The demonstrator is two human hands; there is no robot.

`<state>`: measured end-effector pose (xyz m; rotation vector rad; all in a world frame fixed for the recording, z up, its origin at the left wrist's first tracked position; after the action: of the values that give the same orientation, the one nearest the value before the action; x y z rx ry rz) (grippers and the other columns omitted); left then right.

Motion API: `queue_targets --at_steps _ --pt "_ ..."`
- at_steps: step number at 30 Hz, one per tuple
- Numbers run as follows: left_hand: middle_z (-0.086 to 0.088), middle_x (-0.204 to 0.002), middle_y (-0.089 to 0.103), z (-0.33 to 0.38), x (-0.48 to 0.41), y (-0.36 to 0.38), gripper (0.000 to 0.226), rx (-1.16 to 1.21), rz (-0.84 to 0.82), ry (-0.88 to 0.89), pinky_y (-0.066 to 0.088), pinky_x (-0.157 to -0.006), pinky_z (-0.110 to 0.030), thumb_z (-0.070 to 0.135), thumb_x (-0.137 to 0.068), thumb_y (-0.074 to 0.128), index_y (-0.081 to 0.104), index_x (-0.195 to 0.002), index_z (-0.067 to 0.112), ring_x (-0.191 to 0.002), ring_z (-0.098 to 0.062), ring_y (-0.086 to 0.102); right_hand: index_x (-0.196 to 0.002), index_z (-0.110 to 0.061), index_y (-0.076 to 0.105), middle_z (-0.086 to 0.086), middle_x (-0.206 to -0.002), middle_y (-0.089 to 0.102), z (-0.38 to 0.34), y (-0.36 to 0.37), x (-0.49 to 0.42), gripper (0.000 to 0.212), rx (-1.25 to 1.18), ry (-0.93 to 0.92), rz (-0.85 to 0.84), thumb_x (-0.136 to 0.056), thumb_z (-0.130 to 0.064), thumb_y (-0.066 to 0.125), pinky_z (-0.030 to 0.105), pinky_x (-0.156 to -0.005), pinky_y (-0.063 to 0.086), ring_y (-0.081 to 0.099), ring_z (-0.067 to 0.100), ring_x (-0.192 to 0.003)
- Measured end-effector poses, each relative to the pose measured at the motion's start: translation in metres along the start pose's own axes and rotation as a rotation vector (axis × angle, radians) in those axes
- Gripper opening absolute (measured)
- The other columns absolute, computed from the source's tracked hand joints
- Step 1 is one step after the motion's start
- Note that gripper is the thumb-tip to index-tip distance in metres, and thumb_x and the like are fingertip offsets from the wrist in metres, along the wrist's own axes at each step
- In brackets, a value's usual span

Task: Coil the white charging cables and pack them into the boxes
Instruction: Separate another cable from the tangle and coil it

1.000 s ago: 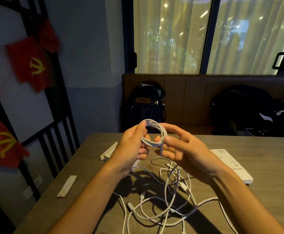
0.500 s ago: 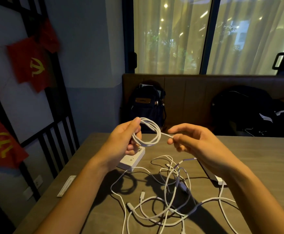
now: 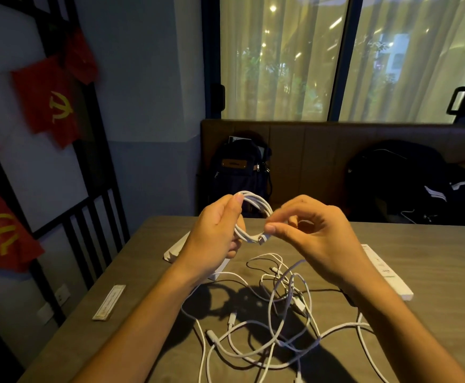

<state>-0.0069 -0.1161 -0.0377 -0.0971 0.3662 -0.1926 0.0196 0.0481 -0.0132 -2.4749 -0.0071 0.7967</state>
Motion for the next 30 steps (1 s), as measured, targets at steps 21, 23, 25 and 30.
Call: queue_targets --at_steps 21,23,25,30 --pt "0.013 -0.052 0.049 0.016 0.005 0.009 0.035 -0.359 -0.01 0.153 0.035 -0.047 -0.02 0.042 -0.107 0.042 0.058 -0.079 0.027 -0.046 -0.003 0.045 -0.106 -0.018 0.065 -0.004 -0.071 0.071 0.026 0.035 0.008 0.022 -0.436 0.441 -0.126 -0.086 -0.015 0.075 0.02 -0.056 0.046 0.062 0.004 -0.061" --pt "0.015 -0.051 0.049 0.016 0.005 0.01 0.034 -0.298 -0.001 0.14 0.035 -0.046 -0.016 0.039 -0.107 0.041 0.059 -0.084 0.022 -0.046 -0.002 0.046 -0.108 -0.019 0.065 -0.001 -0.073 0.068 0.029 0.041 0.012 0.021 -0.457 0.497 -0.189 -0.088 -0.018 0.072 0.025 -0.059 0.045 0.056 0.007 -0.062" --pt "0.014 -0.049 0.048 0.013 0.004 0.008 0.034 -0.249 0.038 0.123 0.034 -0.045 -0.015 0.038 -0.107 0.042 0.058 -0.081 0.023 -0.044 -0.003 0.045 -0.109 -0.017 0.066 0.0 -0.076 0.064 0.03 0.045 0.013 0.018 -0.514 0.525 -0.22 -0.092 -0.022 0.069 0.024 -0.058 0.043 0.05 0.008 -0.061" --pt "0.016 -0.045 0.045 -0.002 -0.002 -0.007 0.036 -0.282 0.11 0.029 0.034 -0.046 -0.013 0.042 -0.104 0.048 0.074 -0.091 0.022 -0.044 -0.001 0.043 -0.106 -0.019 0.069 -0.005 -0.076 0.07 0.028 0.034 0.01 0.022 -0.41 0.488 -0.191 -0.096 -0.038 0.061 0.023 -0.061 0.049 0.056 0.01 -0.068"
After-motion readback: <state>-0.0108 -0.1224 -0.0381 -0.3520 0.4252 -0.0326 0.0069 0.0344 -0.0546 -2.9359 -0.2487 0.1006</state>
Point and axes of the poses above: each hand's wrist, its own x-axis away from the middle knuckle, its own y-axis out of the palm, z = x × y, the point moved 7 cm from there along -x, towards the middle knuckle
